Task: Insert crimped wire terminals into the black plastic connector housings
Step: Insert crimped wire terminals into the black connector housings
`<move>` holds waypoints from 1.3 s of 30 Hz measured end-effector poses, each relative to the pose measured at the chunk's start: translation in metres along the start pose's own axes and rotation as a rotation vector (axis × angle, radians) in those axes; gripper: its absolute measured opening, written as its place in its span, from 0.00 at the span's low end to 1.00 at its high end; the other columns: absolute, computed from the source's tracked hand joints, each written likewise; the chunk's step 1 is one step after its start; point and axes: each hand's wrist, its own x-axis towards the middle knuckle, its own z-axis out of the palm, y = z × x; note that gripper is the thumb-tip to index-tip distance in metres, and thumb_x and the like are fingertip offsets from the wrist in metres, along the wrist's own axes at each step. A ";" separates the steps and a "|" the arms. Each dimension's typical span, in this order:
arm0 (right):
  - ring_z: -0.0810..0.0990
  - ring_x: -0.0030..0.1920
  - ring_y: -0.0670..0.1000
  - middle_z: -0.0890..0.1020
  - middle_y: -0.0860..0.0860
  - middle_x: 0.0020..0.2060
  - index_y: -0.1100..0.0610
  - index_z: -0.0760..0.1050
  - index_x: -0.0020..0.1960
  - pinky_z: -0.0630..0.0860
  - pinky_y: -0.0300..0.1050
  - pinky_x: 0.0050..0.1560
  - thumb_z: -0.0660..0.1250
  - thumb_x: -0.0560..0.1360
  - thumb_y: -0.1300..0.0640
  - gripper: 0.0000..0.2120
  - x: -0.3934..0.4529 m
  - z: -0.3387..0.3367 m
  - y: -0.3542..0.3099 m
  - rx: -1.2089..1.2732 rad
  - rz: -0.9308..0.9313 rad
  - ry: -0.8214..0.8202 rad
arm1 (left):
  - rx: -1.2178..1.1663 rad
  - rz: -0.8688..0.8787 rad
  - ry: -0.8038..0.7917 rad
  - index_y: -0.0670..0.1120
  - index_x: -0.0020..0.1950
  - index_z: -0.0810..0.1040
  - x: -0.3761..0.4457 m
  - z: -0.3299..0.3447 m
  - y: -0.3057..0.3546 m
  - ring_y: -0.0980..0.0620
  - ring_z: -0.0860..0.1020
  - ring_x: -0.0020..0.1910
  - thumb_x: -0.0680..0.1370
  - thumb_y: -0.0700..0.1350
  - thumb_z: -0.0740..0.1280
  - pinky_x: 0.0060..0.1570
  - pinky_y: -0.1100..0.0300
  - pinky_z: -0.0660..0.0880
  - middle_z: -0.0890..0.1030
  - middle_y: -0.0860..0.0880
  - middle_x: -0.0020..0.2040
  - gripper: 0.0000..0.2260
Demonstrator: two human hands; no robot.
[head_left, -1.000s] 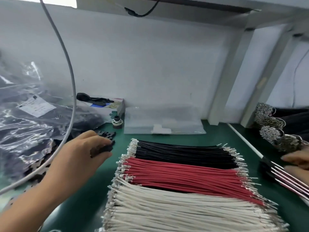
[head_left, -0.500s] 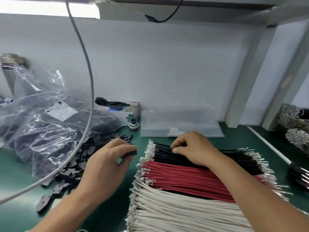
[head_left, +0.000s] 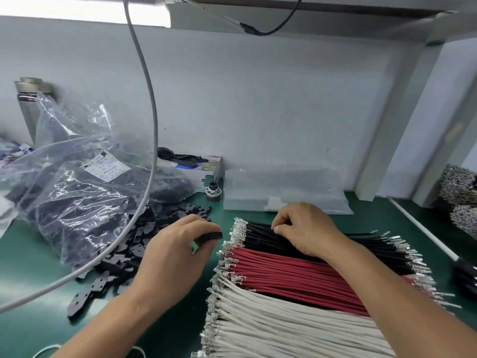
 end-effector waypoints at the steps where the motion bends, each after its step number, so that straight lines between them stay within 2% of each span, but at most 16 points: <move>1: 0.79 0.46 0.44 0.81 0.38 0.43 0.42 0.78 0.45 0.74 0.44 0.48 0.67 0.79 0.52 0.06 -0.001 0.001 0.001 -0.006 -0.010 0.010 | 0.000 -0.005 0.006 0.53 0.52 0.87 0.000 0.000 0.000 0.67 0.77 0.37 0.75 0.41 0.77 0.40 0.64 0.79 0.83 0.64 0.47 0.09; 4: 0.76 0.46 0.43 0.78 0.38 0.46 0.44 0.78 0.51 0.69 0.41 0.43 0.63 0.82 0.52 0.06 -0.004 0.000 0.006 -0.016 -0.085 0.131 | -0.017 -0.010 0.044 0.52 0.52 0.87 0.000 0.000 0.000 0.64 0.80 0.39 0.75 0.40 0.76 0.41 0.61 0.80 0.84 0.63 0.46 0.09; 6: 0.76 0.47 0.42 0.76 0.37 0.48 0.43 0.78 0.54 0.69 0.38 0.43 0.61 0.83 0.54 0.09 -0.006 -0.005 0.009 0.015 -0.126 0.188 | -0.022 -0.005 0.062 0.52 0.52 0.87 0.000 0.000 0.000 0.62 0.81 0.40 0.75 0.39 0.76 0.40 0.59 0.81 0.84 0.63 0.45 0.09; 9: 0.78 0.50 0.45 0.78 0.39 0.50 0.44 0.81 0.57 0.73 0.42 0.48 0.62 0.82 0.56 0.12 -0.006 -0.012 0.010 -0.055 -0.152 0.122 | -0.029 -0.004 0.061 0.52 0.52 0.87 0.000 0.001 -0.001 0.62 0.80 0.41 0.75 0.39 0.76 0.41 0.58 0.81 0.84 0.62 0.45 0.09; 13: 0.79 0.49 0.43 0.79 0.38 0.46 0.44 0.83 0.54 0.71 0.39 0.48 0.70 0.79 0.58 0.10 -0.007 -0.014 0.011 -0.039 -0.121 0.063 | -0.030 -0.003 0.038 0.53 0.52 0.87 -0.001 0.001 0.001 0.63 0.81 0.42 0.76 0.40 0.76 0.42 0.57 0.81 0.84 0.64 0.46 0.09; 20: 0.77 0.45 0.40 0.78 0.39 0.42 0.44 0.84 0.51 0.69 0.36 0.44 0.75 0.74 0.60 0.12 -0.012 -0.013 0.017 0.059 -0.058 0.210 | -0.040 -0.001 0.045 0.51 0.51 0.87 0.000 0.000 0.004 0.58 0.82 0.42 0.75 0.39 0.76 0.43 0.53 0.82 0.84 0.61 0.45 0.08; 25: 0.76 0.44 0.39 0.78 0.40 0.42 0.42 0.82 0.44 0.65 0.31 0.40 0.71 0.75 0.64 0.15 -0.023 -0.024 0.018 0.029 -0.087 0.243 | -0.059 0.010 0.051 0.50 0.52 0.88 0.000 0.000 0.004 0.56 0.82 0.42 0.76 0.39 0.75 0.43 0.51 0.82 0.85 0.60 0.46 0.08; 29: 0.73 0.46 0.44 0.76 0.42 0.43 0.47 0.84 0.49 0.63 0.34 0.39 0.68 0.77 0.64 0.13 -0.038 -0.038 0.013 -0.122 -0.147 0.327 | -0.079 0.019 0.075 0.51 0.51 0.88 0.001 0.001 0.003 0.57 0.82 0.42 0.75 0.39 0.76 0.42 0.52 0.82 0.84 0.61 0.45 0.08; 33: 0.70 0.41 0.43 0.73 0.42 0.39 0.52 0.85 0.47 0.61 0.31 0.38 0.74 0.72 0.65 0.10 -0.072 -0.043 0.009 -0.160 -0.281 0.564 | -0.118 0.036 0.100 0.52 0.51 0.88 0.002 0.001 0.002 0.56 0.82 0.41 0.75 0.39 0.76 0.42 0.59 0.80 0.84 0.61 0.44 0.09; 36: 0.70 0.38 0.43 0.73 0.41 0.38 0.50 0.86 0.46 0.64 0.32 0.36 0.73 0.73 0.55 0.04 -0.100 -0.027 0.003 -0.073 -0.339 0.621 | -0.228 0.019 0.097 0.59 0.51 0.86 -0.001 0.001 0.010 0.59 0.83 0.42 0.72 0.39 0.78 0.42 0.71 0.77 0.85 0.63 0.44 0.15; 39: 0.76 0.38 0.46 0.75 0.42 0.38 0.50 0.87 0.49 0.72 0.40 0.36 0.71 0.74 0.52 0.07 -0.112 -0.010 0.002 0.152 -0.333 0.621 | -0.346 -0.045 0.086 0.66 0.48 0.85 -0.003 0.002 0.019 0.61 0.83 0.37 0.69 0.40 0.81 0.39 0.76 0.75 0.85 0.65 0.41 0.20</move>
